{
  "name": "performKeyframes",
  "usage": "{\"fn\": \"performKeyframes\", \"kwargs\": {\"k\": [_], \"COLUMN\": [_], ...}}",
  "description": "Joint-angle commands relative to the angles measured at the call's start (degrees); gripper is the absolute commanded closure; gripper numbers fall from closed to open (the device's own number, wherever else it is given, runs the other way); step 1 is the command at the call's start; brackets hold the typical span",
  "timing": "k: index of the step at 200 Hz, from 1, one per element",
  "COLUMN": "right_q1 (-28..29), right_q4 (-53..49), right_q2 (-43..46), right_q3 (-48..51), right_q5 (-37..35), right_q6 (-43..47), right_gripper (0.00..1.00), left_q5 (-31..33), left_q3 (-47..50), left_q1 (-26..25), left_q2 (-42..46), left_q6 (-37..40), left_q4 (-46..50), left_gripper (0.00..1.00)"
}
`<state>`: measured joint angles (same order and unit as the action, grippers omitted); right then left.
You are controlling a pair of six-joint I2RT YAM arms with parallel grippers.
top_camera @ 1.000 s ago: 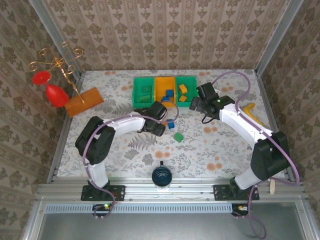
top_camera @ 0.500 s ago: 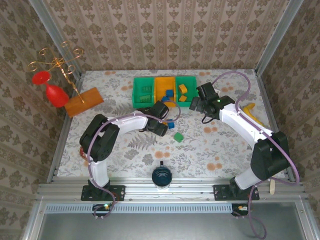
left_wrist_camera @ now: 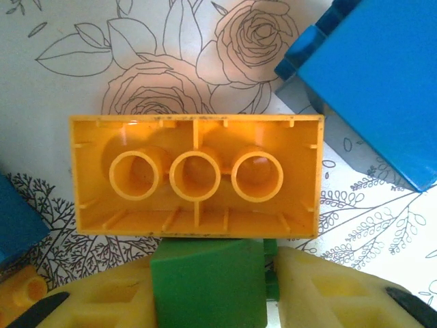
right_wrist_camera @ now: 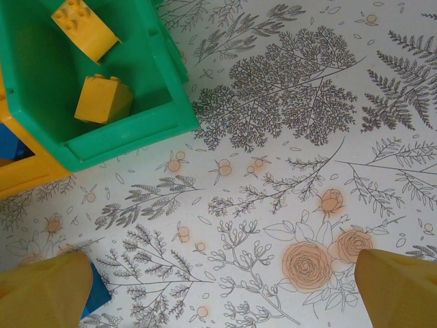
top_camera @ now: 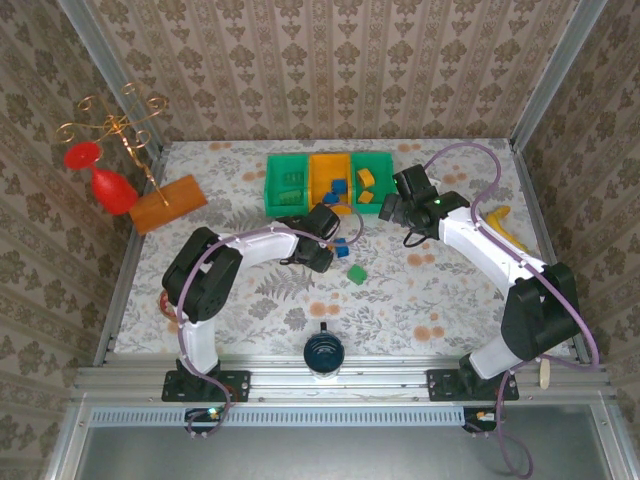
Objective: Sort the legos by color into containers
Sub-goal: Pick up the lego from the center of the table, then place the lego in the container.
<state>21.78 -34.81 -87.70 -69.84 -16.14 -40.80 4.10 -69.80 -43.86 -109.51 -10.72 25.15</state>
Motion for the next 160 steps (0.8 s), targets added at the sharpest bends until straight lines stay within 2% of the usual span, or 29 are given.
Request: {"fn": "performKeyframes", "kwargs": {"k": [1,83,119,160], "right_q1": [-0.25,0.34,1.62,3.93], "right_q4": [0.44,1.06,1.49,2.02], "right_q2": [0.32,1.12,0.82,-0.57], "right_q3": [0.10,1.53,2.07,1.49], "right_q5": [-0.82,-0.25,-0.20,0.02], "right_q6": [-1.22,-0.85,-0.69,-0.27], "right_gripper": [0.00,0.00,0.00,0.00], "left_q5": [2.04,4.51,4.52,4.16], "left_q3": [-0.25,0.39,-0.78,-4.43], "left_q1": [0.17,1.45,5.20,10.58], "left_q2": [1.14,12.86,15.61,13.42], "left_q6": [-0.31,-0.35,0.47,2.56], "left_q4": [2.76,3.24,2.64,0.83], "left_gripper": [0.62,0.66,0.66,0.67]}}
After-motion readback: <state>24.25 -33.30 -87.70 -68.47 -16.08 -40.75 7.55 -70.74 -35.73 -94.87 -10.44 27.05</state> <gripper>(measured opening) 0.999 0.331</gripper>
